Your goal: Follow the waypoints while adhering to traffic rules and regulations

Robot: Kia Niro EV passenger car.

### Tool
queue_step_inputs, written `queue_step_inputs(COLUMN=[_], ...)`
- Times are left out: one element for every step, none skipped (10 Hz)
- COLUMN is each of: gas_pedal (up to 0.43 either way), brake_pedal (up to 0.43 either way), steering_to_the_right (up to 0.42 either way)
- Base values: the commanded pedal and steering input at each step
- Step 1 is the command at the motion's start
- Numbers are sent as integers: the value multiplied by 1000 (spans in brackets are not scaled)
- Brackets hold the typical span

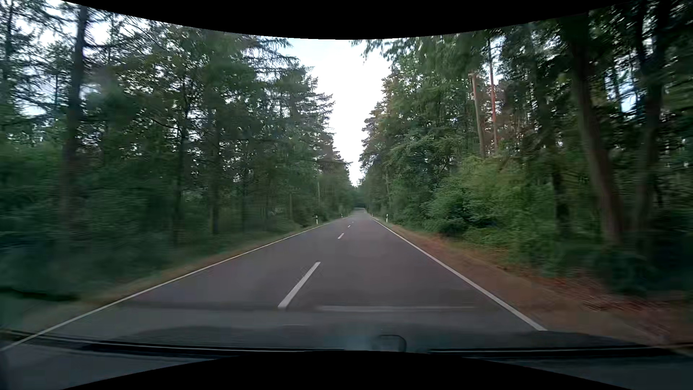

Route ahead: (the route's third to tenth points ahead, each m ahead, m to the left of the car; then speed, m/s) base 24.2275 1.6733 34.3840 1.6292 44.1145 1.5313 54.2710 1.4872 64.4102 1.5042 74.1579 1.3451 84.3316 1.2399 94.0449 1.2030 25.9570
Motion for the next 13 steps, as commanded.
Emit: queue_step_inputs(gas_pedal=[118, 110, 79, 39, 0, 0, 0, 0, 0, 0, 0, 0, 0], brake_pedal=[0, 0, 0, 0, 0, 0, 0, 0, 0, 0, 0, 0, 0], steering_to_the_right=[-3, -3, -3, -3, -3, -3, -3, -3, -3, -3, -3, -3, -3])
